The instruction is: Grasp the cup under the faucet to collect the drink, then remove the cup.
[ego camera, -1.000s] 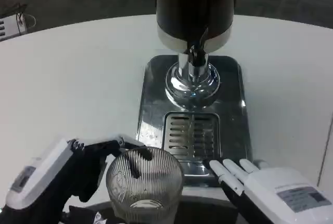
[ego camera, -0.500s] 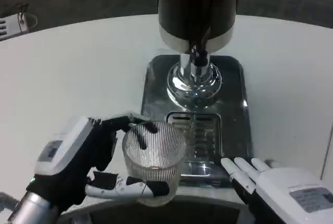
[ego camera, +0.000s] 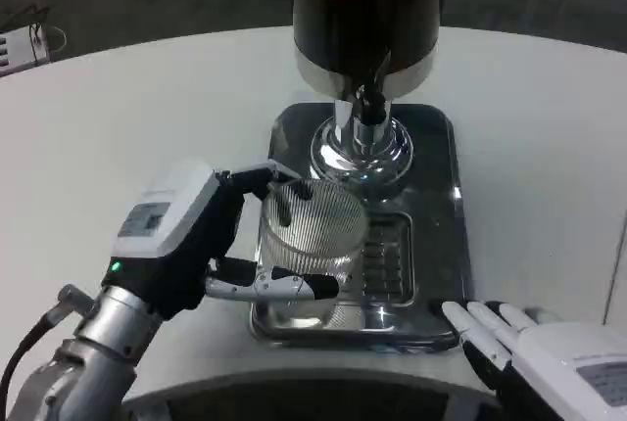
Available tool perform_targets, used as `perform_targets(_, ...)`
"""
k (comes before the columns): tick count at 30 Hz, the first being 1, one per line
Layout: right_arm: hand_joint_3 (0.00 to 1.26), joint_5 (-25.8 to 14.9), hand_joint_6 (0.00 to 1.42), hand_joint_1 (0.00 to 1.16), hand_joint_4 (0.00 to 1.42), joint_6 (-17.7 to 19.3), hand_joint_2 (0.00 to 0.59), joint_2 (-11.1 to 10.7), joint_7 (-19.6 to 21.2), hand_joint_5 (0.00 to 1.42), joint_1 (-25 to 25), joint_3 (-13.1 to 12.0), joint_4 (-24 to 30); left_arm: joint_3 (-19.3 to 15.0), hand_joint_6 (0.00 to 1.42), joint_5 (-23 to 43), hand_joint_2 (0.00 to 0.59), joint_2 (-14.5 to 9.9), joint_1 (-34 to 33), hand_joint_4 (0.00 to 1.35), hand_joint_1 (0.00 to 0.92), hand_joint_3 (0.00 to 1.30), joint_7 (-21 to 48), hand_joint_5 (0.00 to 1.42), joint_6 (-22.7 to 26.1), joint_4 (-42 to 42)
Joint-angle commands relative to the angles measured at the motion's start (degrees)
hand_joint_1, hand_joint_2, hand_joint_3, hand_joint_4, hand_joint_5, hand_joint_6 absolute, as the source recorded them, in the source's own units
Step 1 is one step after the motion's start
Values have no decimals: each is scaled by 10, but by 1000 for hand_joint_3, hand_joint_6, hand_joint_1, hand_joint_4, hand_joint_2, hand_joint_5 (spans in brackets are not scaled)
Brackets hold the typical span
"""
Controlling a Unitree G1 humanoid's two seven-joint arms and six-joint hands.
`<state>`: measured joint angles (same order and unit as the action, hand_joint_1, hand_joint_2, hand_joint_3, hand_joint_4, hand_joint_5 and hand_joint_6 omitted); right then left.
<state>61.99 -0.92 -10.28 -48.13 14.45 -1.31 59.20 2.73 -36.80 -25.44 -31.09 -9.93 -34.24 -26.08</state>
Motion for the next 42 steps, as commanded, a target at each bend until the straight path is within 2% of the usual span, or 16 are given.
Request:
perform_targets(1,0,-16,0,473,0,9,424,-5,-1,0,6,-13,8,24,1424,-16,0,-6,-51,1180,580,998,-44,1336,6,-52)
perform_targets(11,0,-40,0,473,0,23,424,-10,2,0,20,-33,8,90,1424,-30,0,8,-135,1142,572,971,-97,1299,14,-180)
perform_targets(17,0,-48,0,473,0,27,424,-8,4,0,27,-46,8,109,1423,-10,0,10,-148,974,538,828,-88,1196,7,-206)
perform_targets(19,0,-50,0,473,0,30,424,-5,4,0,30,-48,8,110,1387,0,0,9,-146,814,475,701,-83,1073,3,-208)
perform_targets(22,0,-51,0,473,0,34,424,-1,6,0,34,-49,8,112,1329,8,41,6,-143,660,260,532,-80,979,0,-204)
perform_targets(26,0,-49,0,473,0,38,424,5,5,0,37,-47,8,109,1191,18,33,-4,-135,468,180,374,-75,809,-5,-193)
perform_targets(31,0,-45,0,473,0,42,424,12,2,0,36,-40,8,108,1045,28,26,-15,-127,341,144,269,-71,672,-4,-174)
perform_targets(35,0,-42,0,473,0,41,424,13,0,0,35,-34,8,104,702,43,12,-21,-124,173,107,167,-52,429,0,-151)
perform_targets(37,0,-41,0,473,0,40,424,13,-1,0,34,-31,8,100,577,51,10,-23,-119,129,101,142,-43,353,2,-137)
perform_targets(42,0,-40,0,473,0,37,425,15,1,0,35,-29,8,81,532,71,9,-33,-87,109,88,128,-21,322,4,-77)
